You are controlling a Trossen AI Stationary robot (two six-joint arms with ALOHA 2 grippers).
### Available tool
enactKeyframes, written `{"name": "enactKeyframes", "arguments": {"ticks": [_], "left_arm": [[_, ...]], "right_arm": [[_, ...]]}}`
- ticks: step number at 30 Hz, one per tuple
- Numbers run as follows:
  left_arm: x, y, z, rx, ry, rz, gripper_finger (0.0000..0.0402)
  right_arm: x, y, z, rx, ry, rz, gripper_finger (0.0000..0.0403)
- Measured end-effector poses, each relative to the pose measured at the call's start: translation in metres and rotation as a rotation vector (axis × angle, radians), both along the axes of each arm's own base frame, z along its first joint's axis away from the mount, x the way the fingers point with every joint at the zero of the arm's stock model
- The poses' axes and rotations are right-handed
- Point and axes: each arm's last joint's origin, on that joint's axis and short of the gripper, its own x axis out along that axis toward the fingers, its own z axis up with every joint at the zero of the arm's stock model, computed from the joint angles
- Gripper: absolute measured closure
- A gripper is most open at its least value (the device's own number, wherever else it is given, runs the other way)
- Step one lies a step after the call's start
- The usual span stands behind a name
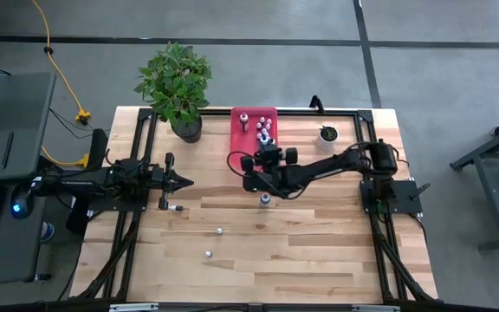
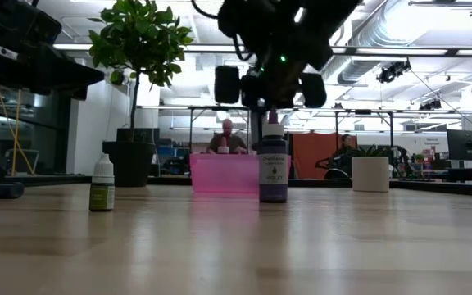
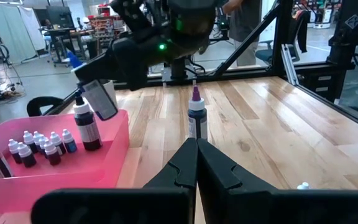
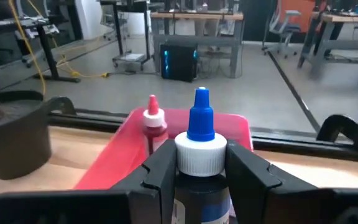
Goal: Pick & Place food coloring
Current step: Put the blue food coloring bottle into the pink bin
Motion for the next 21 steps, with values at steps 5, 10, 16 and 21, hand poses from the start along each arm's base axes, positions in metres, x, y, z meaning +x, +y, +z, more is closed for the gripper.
{"name": "enactKeyframes", "arguments": {"ticks": [5,10,16,21], "left_arm": [[0.000,0.000,0.000,0.000,0.000,0.000,0.0401],[0.000,0.000,0.000,0.000,0.000,0.000,0.0401],[0.000,0.000,0.000,0.000,0.000,0.000,0.0401],[0.000,0.000,0.000,0.000,0.000,0.001,0.0401]], "right_arm": [[-0.005,-0.002,-0.010,0.006,-0.011,-0.002,0.0296],[-0.011,-0.003,-0.020,0.013,-0.022,-0.002,0.0296],[-0.015,-0.005,-0.027,0.011,-0.009,-0.007,0.0296],[-0.020,-0.008,-0.035,0.026,0.006,-0.006,0.0295]]}}
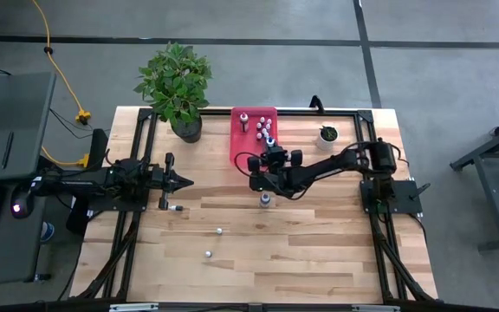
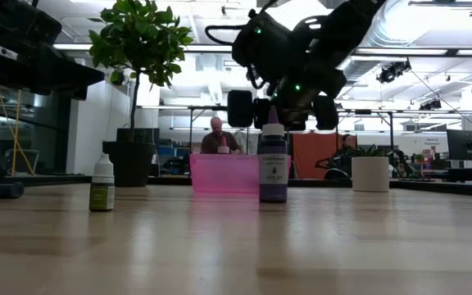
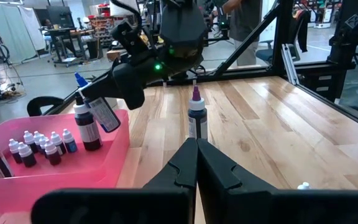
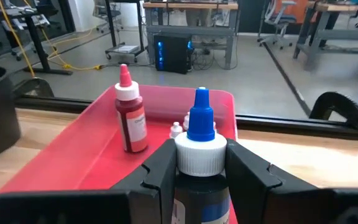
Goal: Pick & Place food coloring
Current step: Put the blue food coloring bottle into the pink bin, then put the purple food coloring bottle into the pink bin
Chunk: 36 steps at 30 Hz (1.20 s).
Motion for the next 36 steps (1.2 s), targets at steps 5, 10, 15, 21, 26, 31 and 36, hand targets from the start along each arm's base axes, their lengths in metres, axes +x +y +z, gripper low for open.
{"name": "enactKeyframes", "arguments": {"ticks": [5,10,15,21,26,31,36], "left_arm": [[0.000,0.000,0.000,0.000,0.000,0.000,0.0401],[0.000,0.000,0.000,0.000,0.000,0.000,0.0401],[0.000,0.000,0.000,0.000,0.000,0.000,0.0401],[0.000,0.000,0.000,0.000,0.000,0.000,0.0401],[0.000,0.000,0.000,0.000,0.000,0.000,0.0401],[0.000,0.000,0.000,0.000,0.000,0.000,0.0401],[0.000,0.000,0.000,0.000,0.000,0.000,0.0401]], "right_arm": [[-0.001,0.000,-0.003,0.002,0.003,0.000,0.0295],[0.000,-0.006,-0.014,0.023,0.003,-0.006,0.0295],[0.003,-0.008,-0.020,0.034,-0.017,-0.002,0.0295],[0.003,-0.008,-0.022,0.044,-0.021,0.002,0.0295],[0.003,-0.008,-0.022,0.040,-0.013,0.002,0.0287],[0.003,-0.007,-0.022,0.033,0.000,0.004,0.0266],[0.004,-0.007,-0.022,0.028,0.029,0.011,0.0242]]}}
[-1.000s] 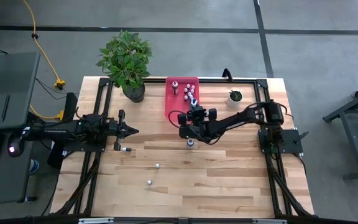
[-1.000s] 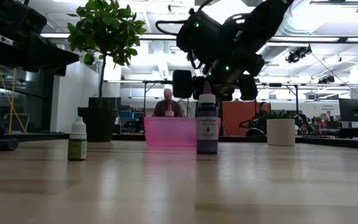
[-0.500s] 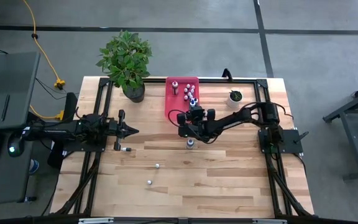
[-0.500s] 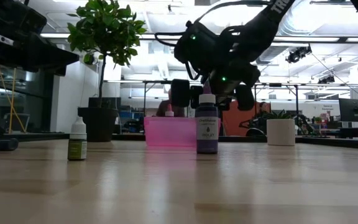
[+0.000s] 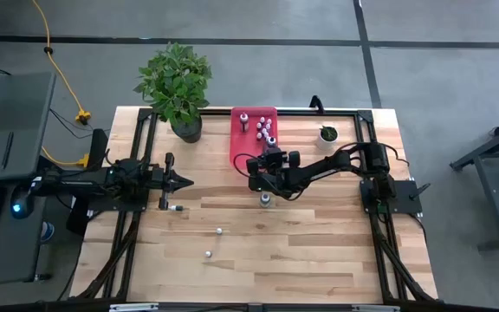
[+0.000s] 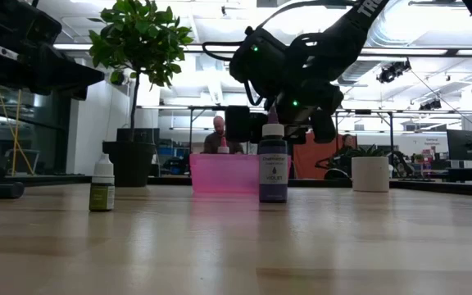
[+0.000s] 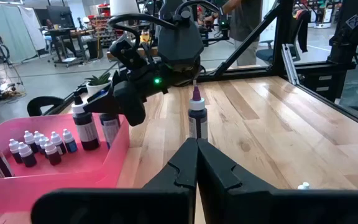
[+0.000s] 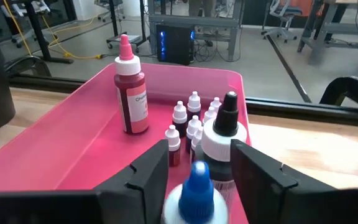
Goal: Pick & Place food coloring
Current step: Put the purple food coloring bottle into the pink bin
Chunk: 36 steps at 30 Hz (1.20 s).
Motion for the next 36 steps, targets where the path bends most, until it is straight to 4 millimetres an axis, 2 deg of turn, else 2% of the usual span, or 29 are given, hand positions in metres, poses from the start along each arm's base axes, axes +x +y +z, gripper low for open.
{"name": "enactKeyframes", "arguments": {"ticks": [10,20,29,36], "left_arm": [[0.000,0.000,0.000,0.000,0.000,0.000,0.0401],[0.000,0.000,0.000,0.000,-0.001,0.000,0.0401],[0.000,0.000,0.000,0.000,0.000,0.000,0.0401],[0.000,0.000,0.000,0.000,0.000,0.000,0.0401]], "right_arm": [[0.000,0.004,0.001,-0.030,0.064,0.012,0.0206],[-0.001,0.010,0.011,-0.071,0.089,0.013,0.0197],[-0.009,0.015,0.057,-0.125,0.180,0.051,0.0196],[-0.028,0.028,0.114,-0.173,0.143,0.060,0.0196]]}}
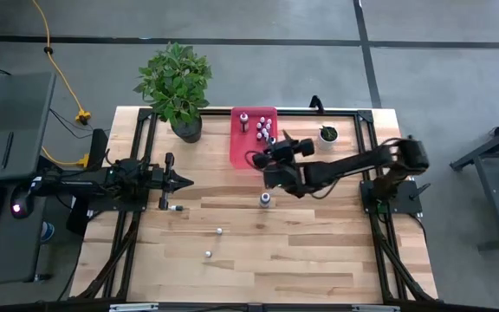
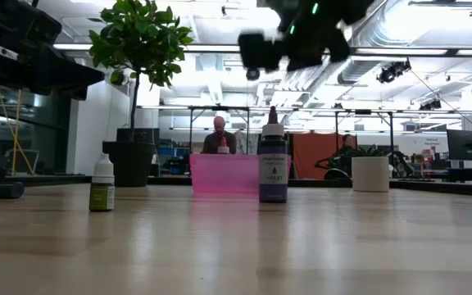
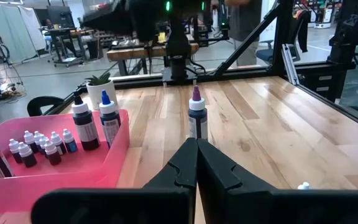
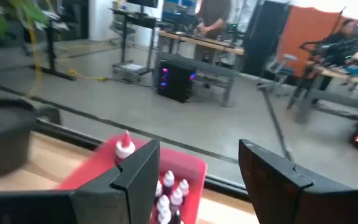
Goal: Pick & Place food coloring
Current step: Put the purple food coloring bottle into the pink bin
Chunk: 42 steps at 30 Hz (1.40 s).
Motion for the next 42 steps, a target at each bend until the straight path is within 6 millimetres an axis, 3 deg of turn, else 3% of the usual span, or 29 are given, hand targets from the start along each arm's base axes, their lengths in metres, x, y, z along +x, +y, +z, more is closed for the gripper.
{"name": "enactKeyframes", "arguments": {"ticks": [7,13,21,25,32,42], "left_arm": [[0.000,0.000,0.000,0.000,0.000,0.000,0.0401],[0.000,0.000,0.000,0.000,0.000,0.000,0.0401],[0.000,0.000,0.000,0.000,0.000,0.000,0.0401],[0.000,0.000,0.000,0.000,0.000,0.000,0.0401],[0.000,0.000,0.000,0.000,0.000,0.000,0.0401],[0.000,0.000,0.000,0.000,0.000,0.000,0.0401]], "right_arm": [[-0.033,0.006,0.062,0.106,-0.098,0.199,0.0196],[-0.050,0.009,0.095,0.278,-0.050,0.383,0.0196],[-0.060,0.010,0.124,0.583,0.162,0.593,0.0196],[-0.057,0.014,0.118,0.741,0.301,0.699,0.0196],[-0.044,0.033,0.079,0.970,0.573,0.785,0.0197],[-0.019,0.053,0.047,0.916,0.732,0.891,0.0199]]}}
